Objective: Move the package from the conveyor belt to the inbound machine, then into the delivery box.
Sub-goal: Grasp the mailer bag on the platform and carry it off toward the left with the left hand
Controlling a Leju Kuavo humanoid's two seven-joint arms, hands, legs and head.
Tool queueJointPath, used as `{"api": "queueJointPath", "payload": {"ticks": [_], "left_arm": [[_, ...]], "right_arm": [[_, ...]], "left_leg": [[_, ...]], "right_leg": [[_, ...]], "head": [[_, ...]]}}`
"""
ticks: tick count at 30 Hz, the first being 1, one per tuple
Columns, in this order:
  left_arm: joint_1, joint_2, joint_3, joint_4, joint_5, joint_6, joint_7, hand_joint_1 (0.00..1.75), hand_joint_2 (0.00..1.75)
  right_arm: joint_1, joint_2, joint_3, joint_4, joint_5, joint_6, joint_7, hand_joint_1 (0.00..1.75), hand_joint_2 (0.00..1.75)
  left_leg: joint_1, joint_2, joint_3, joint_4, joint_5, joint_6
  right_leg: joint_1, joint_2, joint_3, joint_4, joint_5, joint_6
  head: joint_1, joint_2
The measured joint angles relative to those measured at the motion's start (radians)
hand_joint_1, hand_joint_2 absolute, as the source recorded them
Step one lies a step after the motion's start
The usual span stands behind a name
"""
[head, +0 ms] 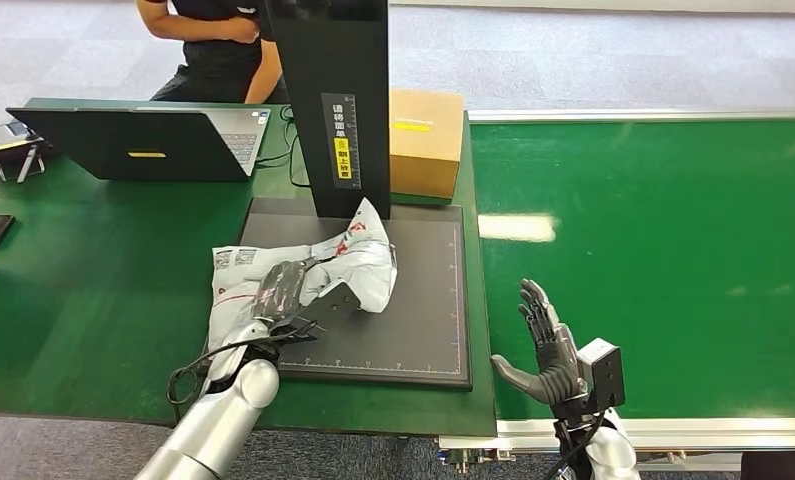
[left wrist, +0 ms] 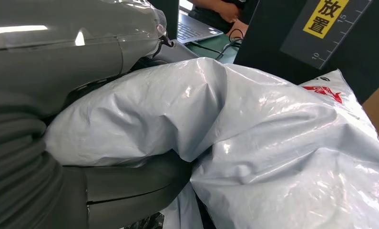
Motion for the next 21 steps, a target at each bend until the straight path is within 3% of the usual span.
{"api": "queueJointPath", "payload": {"ticks": [7,13,17,21], "left_arm": [[0.026,0.032,0.082,-0.033,-0.066,0.077,0.055,1.75,1.75],[0.063,0.09,0.27,-0.089,-0.124,0.166,0.081,1.75,1.75],[0.066,0.117,0.432,-0.104,-0.136,0.308,0.022,1.75,1.75],[0.075,0.12,0.54,-0.153,-0.167,0.368,-0.025,1.75,1.75]], "right_arm": [[0.009,0.0,-0.001,-0.01,-0.003,0.005,0.0,0.0,1.75],[0.032,0.0,-0.008,-0.039,-0.008,0.011,0.001,0.0,1.75],[0.044,0.004,-0.017,-0.067,-0.021,0.011,0.016,0.0,1.75],[0.052,0.007,-0.02,-0.085,-0.026,0.011,0.022,0.0,1.75]], "left_leg": [[0.0,0.001,0.0,-0.001,0.0,0.0],[0.001,0.002,0.0,-0.001,0.0,-0.001],[0.001,0.002,-0.001,-0.001,0.0,-0.001],[0.001,0.001,-0.002,-0.001,0.0,-0.001]], "right_leg": [[0.0,0.001,0.0,0.0,0.0,0.0],[0.001,0.001,-0.001,0.0,-0.001,-0.001],[0.001,0.001,-0.002,0.0,-0.001,-0.001],[0.001,0.001,-0.002,0.0,-0.001,-0.001]], "head": [[0.0,0.0],[0.0,0.0],[0.0,0.0],[0.0,0.0]]}}
